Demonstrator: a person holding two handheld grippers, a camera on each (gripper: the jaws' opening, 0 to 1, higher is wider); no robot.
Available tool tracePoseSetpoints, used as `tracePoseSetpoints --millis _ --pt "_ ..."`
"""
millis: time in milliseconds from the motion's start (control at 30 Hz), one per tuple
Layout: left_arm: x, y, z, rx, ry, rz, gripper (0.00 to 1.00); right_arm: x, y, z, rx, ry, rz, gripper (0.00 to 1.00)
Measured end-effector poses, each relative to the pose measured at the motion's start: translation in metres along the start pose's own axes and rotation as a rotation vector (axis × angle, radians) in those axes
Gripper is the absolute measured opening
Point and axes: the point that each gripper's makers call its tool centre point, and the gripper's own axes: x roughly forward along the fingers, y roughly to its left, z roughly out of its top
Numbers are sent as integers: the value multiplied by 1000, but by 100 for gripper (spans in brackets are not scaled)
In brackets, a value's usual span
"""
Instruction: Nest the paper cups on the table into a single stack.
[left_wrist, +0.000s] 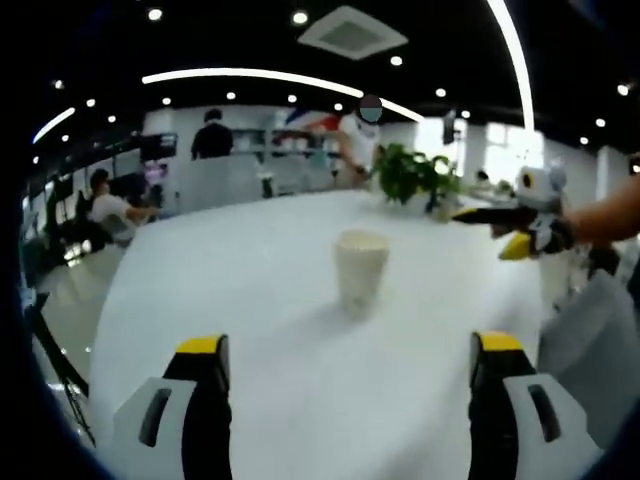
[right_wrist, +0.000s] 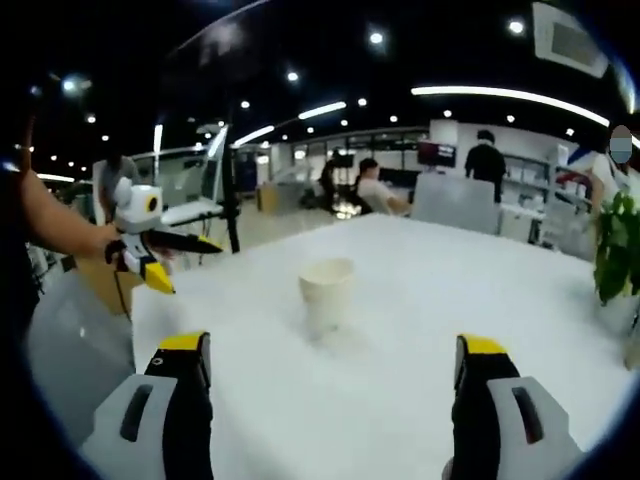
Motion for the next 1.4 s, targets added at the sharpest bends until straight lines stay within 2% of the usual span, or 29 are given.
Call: tracePoseSetpoints --millis 200,367,433,500,600,767,1067,1333,1400 --pt "-19 -14 2 6 -31 14 99 -22 7 -7 20 -14 -24 100" --pt "-29 -22 -3 1 -33 13 99 -34 15 -11 37 -19 -41 100" --pt "-28 -22 -3 5 -34 12 99 -35 15 -12 48 -23 -46 100" --pt "-27 -22 2 15 -72 4 99 -37 18 -13 50 -27 -50 100" --pt "-27 -22 -6 8 -42 -3 99 -38 21 -19 37 -11 -50 100" --pt "-32 -21 -2 5 -54 3 99 -39 22 -23 53 -11 -57 100" --pt "-37 -26 -8 17 -37 0 99 -37 46 -31 46 -1 -32 100" --pt "-34 -31 -11 45 -27 -17 99 -38 40 -31 36 -3 -62 100" --pt "-36 -30 -8 40 -42 -14 99 -38 41 -32 35 2 -58 100"
